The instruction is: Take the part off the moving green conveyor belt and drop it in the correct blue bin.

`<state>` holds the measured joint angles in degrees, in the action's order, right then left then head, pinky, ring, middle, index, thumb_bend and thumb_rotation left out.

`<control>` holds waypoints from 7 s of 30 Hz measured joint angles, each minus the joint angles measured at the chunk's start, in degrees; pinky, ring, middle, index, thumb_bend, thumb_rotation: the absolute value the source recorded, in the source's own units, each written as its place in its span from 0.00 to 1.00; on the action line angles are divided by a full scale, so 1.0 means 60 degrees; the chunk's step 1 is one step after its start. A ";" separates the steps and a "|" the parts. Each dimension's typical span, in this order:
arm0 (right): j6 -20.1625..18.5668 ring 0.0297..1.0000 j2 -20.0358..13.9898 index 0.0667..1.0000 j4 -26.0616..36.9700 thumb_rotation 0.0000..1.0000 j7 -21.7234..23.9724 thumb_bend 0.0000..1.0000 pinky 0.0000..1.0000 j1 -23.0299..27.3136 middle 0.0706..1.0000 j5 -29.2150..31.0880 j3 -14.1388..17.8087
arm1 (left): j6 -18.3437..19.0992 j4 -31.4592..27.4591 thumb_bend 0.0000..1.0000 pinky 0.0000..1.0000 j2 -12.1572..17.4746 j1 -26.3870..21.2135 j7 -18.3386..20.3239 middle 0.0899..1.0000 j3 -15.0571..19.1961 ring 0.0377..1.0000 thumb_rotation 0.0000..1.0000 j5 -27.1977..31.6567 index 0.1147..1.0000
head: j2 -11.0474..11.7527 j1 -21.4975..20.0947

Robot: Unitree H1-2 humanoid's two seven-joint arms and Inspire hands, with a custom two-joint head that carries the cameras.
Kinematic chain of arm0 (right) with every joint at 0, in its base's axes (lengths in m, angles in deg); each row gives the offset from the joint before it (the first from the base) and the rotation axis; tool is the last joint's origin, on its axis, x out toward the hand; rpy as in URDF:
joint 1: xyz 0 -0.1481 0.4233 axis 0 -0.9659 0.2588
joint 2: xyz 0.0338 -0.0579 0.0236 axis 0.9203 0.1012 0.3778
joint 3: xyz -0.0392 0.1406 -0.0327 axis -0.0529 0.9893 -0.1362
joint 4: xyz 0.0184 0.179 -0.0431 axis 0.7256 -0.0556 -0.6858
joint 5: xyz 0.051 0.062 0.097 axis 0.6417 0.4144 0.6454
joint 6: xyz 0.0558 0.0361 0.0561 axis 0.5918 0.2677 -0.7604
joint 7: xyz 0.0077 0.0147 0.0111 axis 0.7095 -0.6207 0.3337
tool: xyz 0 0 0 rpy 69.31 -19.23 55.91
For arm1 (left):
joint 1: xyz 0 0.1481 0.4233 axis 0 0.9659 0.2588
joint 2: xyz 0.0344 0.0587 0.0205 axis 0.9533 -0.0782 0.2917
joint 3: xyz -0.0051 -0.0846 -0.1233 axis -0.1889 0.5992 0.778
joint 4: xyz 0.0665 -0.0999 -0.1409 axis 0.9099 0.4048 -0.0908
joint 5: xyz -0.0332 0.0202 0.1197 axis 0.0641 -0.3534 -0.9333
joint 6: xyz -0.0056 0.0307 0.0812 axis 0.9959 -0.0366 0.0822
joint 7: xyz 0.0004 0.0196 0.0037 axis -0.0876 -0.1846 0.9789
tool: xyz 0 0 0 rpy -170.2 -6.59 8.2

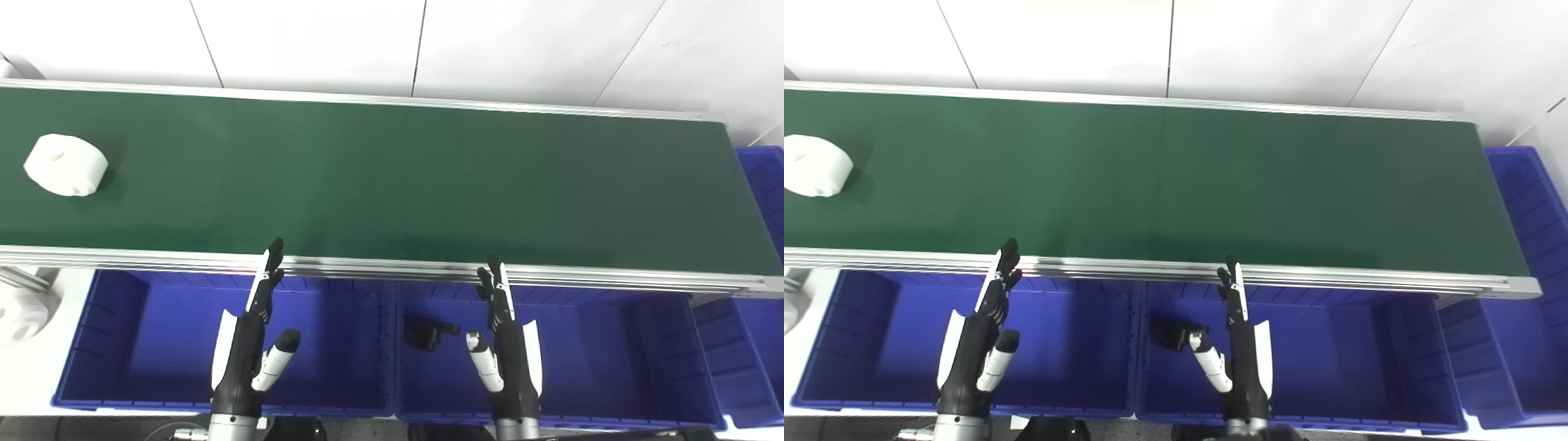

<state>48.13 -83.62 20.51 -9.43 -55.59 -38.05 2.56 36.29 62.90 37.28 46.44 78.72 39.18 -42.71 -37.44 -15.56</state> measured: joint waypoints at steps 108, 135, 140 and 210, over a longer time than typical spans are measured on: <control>0.0158 1.00 -0.0784 1.00 -0.0938 0.98 0.0102 0.89 1.00 0.0884 1.00 0.0733 -0.0454 | 0.3052 -0.1268 0.97 0.94 0.1902 -0.6345 0.3149 0.88 -0.0624 0.94 0.40 -0.5517 0.93 | 0.0908 0.2754; 0.0198 1.00 -0.0646 1.00 -0.0981 0.97 0.0133 0.91 1.00 0.0907 1.00 0.0760 -0.0476 | 0.3015 0.3576 1.00 1.00 0.2768 -0.9317 0.4786 0.96 -0.1604 0.99 0.38 -0.4653 0.93 | 0.0996 0.2622; 0.0212 0.99 -0.0641 1.00 -0.0984 0.97 0.0130 0.91 1.00 0.0913 1.00 0.0728 -0.0494 | 0.2900 0.3743 1.00 0.99 0.3007 -0.9588 0.4978 0.96 -0.1937 0.98 0.37 -0.4694 0.94 | 0.0996 0.2593; -0.0291 0.93 -0.0705 1.00 0.1058 1.00 0.3359 0.82 1.00 0.0696 0.99 0.1827 0.1831 | 0.5667 -0.3714 0.52 0.33 0.3825 -0.5478 0.8226 0.43 -0.0757 0.38 0.00 -0.6794 0.42 | -0.1523 0.6402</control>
<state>46.38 -87.85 26.86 10.72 -51.41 -27.09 13.55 70.29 40.61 60.23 13.58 128.07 34.64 -83.48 -46.58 22.86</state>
